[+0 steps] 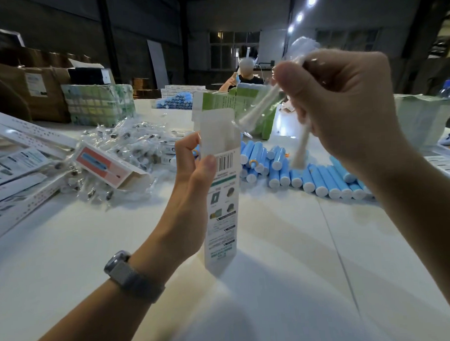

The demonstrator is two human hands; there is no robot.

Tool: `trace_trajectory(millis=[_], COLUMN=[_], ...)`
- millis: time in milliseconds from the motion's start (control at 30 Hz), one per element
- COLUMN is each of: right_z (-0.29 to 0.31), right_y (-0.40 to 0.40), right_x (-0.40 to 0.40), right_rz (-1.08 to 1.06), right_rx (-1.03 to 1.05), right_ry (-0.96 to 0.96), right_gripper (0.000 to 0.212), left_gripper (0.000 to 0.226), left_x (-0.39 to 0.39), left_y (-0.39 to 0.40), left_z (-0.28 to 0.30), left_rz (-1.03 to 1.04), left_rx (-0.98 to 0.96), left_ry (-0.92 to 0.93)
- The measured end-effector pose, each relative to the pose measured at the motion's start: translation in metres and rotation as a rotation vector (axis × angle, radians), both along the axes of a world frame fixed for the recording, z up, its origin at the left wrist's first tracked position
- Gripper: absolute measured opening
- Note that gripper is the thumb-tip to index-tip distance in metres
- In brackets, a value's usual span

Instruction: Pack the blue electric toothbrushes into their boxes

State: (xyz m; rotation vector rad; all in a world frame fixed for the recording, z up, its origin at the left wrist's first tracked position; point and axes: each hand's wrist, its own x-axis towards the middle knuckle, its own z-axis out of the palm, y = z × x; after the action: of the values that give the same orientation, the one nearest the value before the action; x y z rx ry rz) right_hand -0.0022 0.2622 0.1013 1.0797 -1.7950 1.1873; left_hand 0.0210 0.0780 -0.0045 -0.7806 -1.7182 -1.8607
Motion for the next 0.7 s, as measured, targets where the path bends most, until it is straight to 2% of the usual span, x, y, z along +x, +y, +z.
trace_trajectory(millis=[100, 233, 300, 400, 500, 600, 700], right_z=[-0.009, -0.055, -0.073, -0.084, -0.087, -0.063, -0.025], right_y=[0.002, -0.033, -0.061, -0.096, -0.106, -0.09, -0.067], right_x=[-0.025, -0.07, -0.09, -0.109, -0.109, -0.095, -0.071], right_rz=[-0.101, -0.159, -0.098, 0.046, 0.07, 0.152, 0.476], right_rx=[-0.008, 0.081, 0.058, 0.062, 0.072, -0.092, -0.315], right_ry=[-0.033, -0.295, -0.417, -0.586, -0.583, -0.497, -0.523], right_gripper=[0.034, 0.023, 0.018, 0.024, 0.023, 0.016, 0.018], left_gripper=[0.012, 0.008, 0.009, 0.008, 0.008, 0.009, 0.009], left_x=[-0.002, -0.006, -0.007, -0.007, -0.007, -0.007, -0.007], left_y=[-0.002, -0.01, -0.011, -0.013, -0.014, -0.014, -0.014], left_z=[0.001, 0.0, -0.001, -0.002, -0.002, -0.001, 0.0], left_rz=[0.174, 0.501, 0.578, 0.611, 0.602, 0.544, 0.492], left_rx=[0.022, 0.011, -0.016, -0.028, -0.021, -0.028, -0.039], left_ry=[0.058, 0.097, 0.081, 0.07, 0.053, 0.058, 0.108])
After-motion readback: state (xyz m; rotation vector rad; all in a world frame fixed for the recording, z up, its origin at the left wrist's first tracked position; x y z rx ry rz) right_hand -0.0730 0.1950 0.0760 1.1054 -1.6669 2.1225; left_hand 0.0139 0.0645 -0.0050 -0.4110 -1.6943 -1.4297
